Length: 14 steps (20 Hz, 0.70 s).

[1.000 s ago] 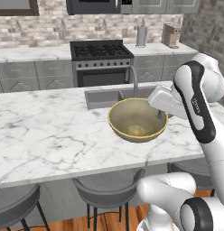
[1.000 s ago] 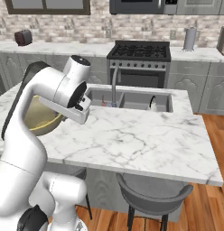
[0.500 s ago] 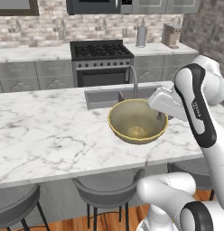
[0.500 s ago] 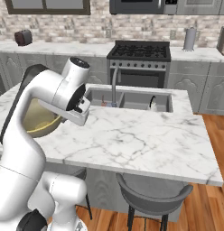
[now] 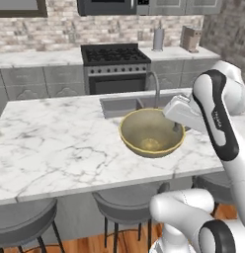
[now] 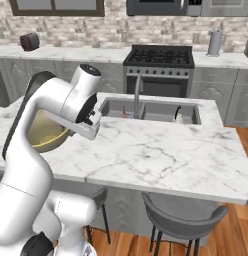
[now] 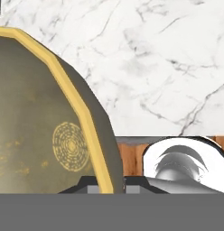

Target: Pick the kettle and bowl and place them in the sink. Then turn on the water.

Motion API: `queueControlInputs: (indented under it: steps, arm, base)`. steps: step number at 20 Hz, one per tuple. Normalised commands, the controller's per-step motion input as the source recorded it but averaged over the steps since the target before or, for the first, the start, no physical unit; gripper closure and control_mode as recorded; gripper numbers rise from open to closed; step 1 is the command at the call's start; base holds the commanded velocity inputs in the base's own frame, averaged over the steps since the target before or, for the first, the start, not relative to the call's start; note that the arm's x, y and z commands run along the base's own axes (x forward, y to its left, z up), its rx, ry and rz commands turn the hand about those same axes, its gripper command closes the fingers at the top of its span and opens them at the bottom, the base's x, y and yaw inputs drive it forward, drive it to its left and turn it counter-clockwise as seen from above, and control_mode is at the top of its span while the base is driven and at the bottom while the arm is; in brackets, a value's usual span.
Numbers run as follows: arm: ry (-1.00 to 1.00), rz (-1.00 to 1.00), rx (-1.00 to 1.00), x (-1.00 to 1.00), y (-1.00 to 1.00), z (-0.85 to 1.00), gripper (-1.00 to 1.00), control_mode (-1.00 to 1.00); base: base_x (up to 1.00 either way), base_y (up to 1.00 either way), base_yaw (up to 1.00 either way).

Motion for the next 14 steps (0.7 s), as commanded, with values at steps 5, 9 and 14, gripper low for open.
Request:
queueControlInputs:
  steps: [5,9,14]
  arm:
    - [0.00,0.00,0.00,0.00,0.00,0.00,1.00,1.00]
    - [0.00,0.00,0.00,0.00,0.00,0.00,1.00,1.00]
    - [0.00,0.00,0.00,0.00,0.00,0.00,1.00,1.00]
  base:
    - [-0.29,1.00,-0.01]
    - [-0.16,1.00,-0.03]
    - [-0.16,1.00,-0.03]
